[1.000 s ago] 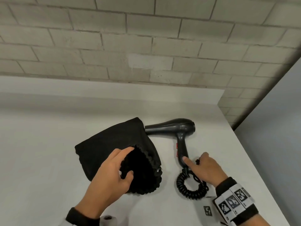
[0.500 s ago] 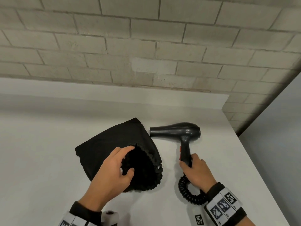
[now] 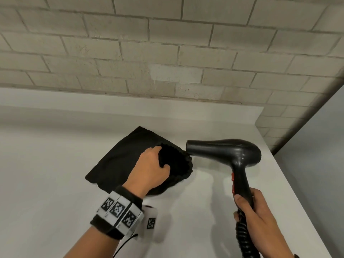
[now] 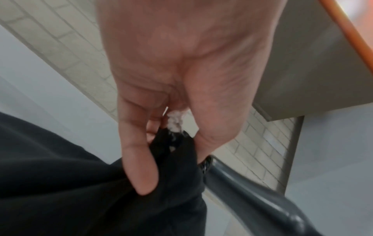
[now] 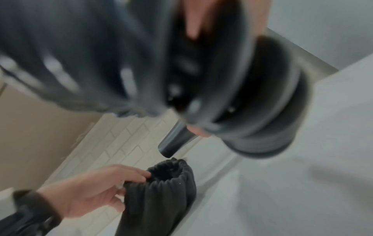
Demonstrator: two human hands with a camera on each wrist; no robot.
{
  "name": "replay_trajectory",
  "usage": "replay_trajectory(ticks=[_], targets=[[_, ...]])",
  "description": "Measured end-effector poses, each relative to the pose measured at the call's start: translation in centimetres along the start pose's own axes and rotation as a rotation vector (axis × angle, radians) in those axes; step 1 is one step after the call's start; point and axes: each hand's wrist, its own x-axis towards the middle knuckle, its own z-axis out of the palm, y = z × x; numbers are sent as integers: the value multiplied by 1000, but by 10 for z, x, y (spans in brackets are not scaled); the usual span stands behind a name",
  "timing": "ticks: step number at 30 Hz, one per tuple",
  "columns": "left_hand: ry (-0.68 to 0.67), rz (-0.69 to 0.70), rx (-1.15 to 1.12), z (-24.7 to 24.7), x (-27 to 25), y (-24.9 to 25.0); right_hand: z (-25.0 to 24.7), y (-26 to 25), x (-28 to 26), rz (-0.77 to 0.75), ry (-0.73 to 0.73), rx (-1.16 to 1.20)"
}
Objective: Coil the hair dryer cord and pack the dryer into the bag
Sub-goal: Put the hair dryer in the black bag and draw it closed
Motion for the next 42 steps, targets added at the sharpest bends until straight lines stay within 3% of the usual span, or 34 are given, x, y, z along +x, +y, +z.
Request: replay_trajectory(ticks=[4, 8, 15, 21, 27, 30, 37, 42], targets=[[22, 50, 2, 5, 10, 24, 6, -7, -15, -136, 49, -75], [62, 145, 20, 9, 12, 39, 19, -7, -16, -179, 45, -137], [161, 245, 139, 3, 9, 34, 25, -4, -13, -284, 39, -279], [143, 341, 108, 4, 6, 43, 37, -4, -15, -399, -118, -456], [65, 249, -95, -7, 20, 40, 50, -3, -18, -445, -231, -594], [49, 373, -144, -10, 22, 42, 54, -4, -17, -476, -261, -663], [19, 628, 53, -8, 8, 42, 61, -1, -17, -488, -328, -740], [-152, 802, 72, -6, -17, 44, 58, -4, -1, -331, -349, -420]])
